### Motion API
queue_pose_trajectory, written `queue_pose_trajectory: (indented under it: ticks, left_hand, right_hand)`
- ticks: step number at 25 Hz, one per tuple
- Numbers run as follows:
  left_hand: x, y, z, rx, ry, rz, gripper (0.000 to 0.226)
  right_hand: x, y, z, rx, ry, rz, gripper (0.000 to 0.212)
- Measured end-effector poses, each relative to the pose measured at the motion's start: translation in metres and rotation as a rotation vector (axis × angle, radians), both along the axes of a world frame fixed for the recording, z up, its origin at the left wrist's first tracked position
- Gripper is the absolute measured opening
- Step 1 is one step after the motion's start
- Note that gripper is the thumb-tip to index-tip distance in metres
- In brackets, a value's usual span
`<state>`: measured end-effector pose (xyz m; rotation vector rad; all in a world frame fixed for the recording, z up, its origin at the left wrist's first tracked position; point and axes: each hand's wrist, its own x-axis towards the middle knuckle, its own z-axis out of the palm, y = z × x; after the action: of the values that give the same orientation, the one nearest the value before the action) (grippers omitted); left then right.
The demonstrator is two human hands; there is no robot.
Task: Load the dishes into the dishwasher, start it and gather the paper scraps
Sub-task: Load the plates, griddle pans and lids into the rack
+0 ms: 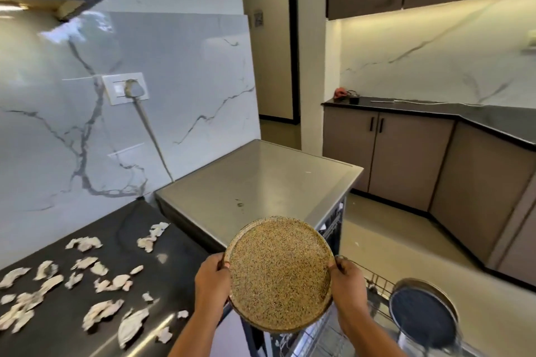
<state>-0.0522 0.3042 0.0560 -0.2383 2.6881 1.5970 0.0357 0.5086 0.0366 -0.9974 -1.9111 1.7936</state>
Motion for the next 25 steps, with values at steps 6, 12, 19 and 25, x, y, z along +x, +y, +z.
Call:
queue_pose_trajectory:
  ticks: [6, 12, 19, 25]
  left_hand:
    - [0.010, 0.074, -0.015, -0.049, -0.013, -0.206, 0.020]
    - [-0.009, 0.140, -0.044, -0.139, -0.125, -0.356, 0.020]
    - [-0.041, 0.227, -0.100, -0.212, -0.221, -0.585, 0.017]
    - [-0.064, 0.277, -0.155, -0.296, -0.344, -0.695, 0.021]
  right_hand:
    - [0.026, 0.061, -0.024, -0.114, -0.059, -0.247, 0.022]
    - [0.029, 0.111, -0.055, -0.137, -0.160, -0.404, 0.024]
    - [0.034, 0.173, -0.091, -0.161, -0.261, -0.570, 0.025]
    - [0.029, 0.210, -0.142, -0.183, -0.398, -0.643, 0.025]
